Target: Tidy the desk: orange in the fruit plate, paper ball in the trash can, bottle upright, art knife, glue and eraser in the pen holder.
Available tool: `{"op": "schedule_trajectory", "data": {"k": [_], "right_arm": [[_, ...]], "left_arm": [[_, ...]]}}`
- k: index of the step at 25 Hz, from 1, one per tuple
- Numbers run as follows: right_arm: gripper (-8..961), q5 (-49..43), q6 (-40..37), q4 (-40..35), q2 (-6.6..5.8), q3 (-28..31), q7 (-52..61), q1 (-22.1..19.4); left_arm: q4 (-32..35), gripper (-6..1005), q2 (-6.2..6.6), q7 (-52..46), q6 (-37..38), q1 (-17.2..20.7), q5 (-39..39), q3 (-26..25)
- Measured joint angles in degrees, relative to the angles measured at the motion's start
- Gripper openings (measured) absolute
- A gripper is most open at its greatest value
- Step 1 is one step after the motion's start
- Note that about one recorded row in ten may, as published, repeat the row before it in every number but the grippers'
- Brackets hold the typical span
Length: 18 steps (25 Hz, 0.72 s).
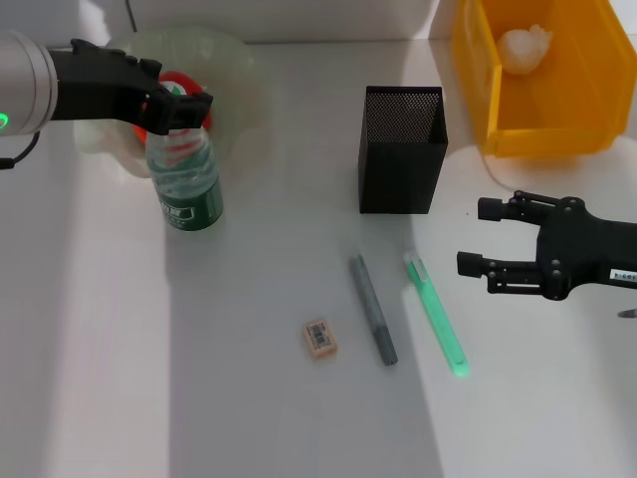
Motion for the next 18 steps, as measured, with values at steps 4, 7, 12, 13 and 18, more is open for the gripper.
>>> {"op": "schedule_trajectory", "data": {"k": [4, 7, 12, 13, 18], "right_arm": [[829, 0.00, -0.07, 0.00, 0.00, 0.09, 0.00, -0.05], [829, 0.00, -0.09, 0.00, 0.00, 0.19, 0.00, -0.07], [829, 0.00, 0.00, -0.03, -0.10, 0.36, 0.05, -0.03], [829, 0.00, 0.00, -0.03, -0.10, 0.36, 0.05, -0.03], [829, 0.09, 0.00, -0.58, -0.75, 0.43, 3.56, -0.08]], "left_arm": [[-0.03, 593, -0.01, 0.03, -0.01, -0.08, -0.14, 0.00], [0.79, 699, 0.00, 0.81, -0.09, -0.09, -1.07, -0.01], [3.82, 786, 0.09, 5.65, -2.49, 0.31, -8.55, -0.58], [3.90, 799, 0.09, 8.10, -3.05, 0.39, -11.79, -0.73], [1.75, 800, -0.06, 23.22, -5.43, 2.55, -26.60, -0.44]]}}
